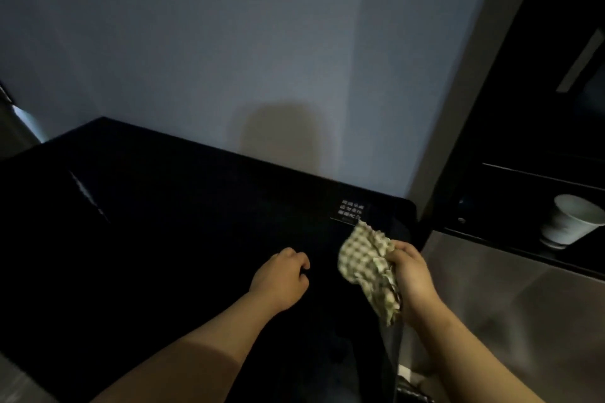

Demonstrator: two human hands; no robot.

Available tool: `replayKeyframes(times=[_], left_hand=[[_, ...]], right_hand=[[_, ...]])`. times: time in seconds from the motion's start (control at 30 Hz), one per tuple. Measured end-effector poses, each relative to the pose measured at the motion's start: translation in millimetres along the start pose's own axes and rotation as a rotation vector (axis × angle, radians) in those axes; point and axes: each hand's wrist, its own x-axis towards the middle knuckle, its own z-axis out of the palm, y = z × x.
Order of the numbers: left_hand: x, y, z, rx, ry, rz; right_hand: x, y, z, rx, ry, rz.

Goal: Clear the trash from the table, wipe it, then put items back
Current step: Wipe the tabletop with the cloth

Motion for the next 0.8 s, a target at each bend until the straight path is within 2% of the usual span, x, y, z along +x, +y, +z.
replayKeyframes(times=[0.03,0.07,0.1,0.17,0.23,0.27,0.33,0.4,0.53,0.7,0.8], left_hand=[[-5,-10,-3,-0.003,-0.013,0.0],[-9,-19,-6,-0.005,-0.02,-0.003],[-12,-26,-7,-0.004,-0.024,-0.01],[-17,-39,-7,-0.003,-0.028,-0.031],[-18,-47,-4,-0.008,-0.049,-0.053],[-18,-50,-2,-0.013,-0.07,-0.059],[-17,-52,3,-0.015,-0.11,-0.06],[-14,-52,8,-0.005,-0.116,-0.051],[0,-50,17,0.049,-0.101,-0.031],[26,-41,32,0.128,-0.102,-0.019],[47,-29,38,0.203,-0.17,-0.064]], right_hand=[[-2,8,9,0.002,-0.026,0.05],[-4,16,15,-0.098,-0.036,0.068],[-3,26,18,-0.311,-0.033,0.039],[-9,41,20,-0.778,0.012,-0.117],[-19,50,24,-1.057,0.038,-0.342],[-24,55,28,-1.158,0.001,-0.449],[-30,65,39,-1.353,-0.188,-0.558],[-28,80,48,-1.505,-0.341,-0.5],[-12,103,44,-1.595,-0.414,-0.367],[15,102,28,-1.548,-0.382,-0.417],[35,93,19,-1.541,-0.355,-0.417]])
